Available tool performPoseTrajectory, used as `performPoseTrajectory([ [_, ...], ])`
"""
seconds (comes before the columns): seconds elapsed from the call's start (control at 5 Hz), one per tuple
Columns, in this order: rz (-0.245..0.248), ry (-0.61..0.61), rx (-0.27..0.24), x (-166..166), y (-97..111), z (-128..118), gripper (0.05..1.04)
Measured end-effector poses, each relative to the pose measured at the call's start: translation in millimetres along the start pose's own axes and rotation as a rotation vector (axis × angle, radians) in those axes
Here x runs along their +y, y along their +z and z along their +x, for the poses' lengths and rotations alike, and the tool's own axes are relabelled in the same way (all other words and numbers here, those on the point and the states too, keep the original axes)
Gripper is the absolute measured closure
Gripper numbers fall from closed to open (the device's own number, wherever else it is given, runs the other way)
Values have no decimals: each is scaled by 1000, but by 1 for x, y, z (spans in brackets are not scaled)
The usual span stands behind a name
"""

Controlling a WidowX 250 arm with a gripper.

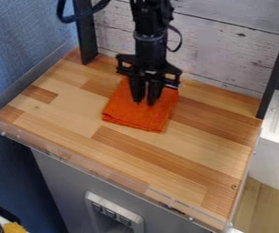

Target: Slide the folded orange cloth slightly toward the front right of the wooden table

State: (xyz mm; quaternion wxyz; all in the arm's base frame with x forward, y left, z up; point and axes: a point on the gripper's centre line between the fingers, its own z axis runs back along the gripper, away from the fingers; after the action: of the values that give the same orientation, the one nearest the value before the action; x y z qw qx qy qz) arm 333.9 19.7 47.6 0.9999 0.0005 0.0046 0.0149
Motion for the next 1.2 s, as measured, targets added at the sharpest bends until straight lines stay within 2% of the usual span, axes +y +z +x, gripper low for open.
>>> performPoseTrajectory([
  [0.2,1,-24,-18,-5,18,13,294],
  [0.4,-4,-38,-34,-15,31,21,87],
  [0.6,-4,-43,-40,-23,40,28,83],
  [1.2,5,-38,-2,-30,45,54,89],
])
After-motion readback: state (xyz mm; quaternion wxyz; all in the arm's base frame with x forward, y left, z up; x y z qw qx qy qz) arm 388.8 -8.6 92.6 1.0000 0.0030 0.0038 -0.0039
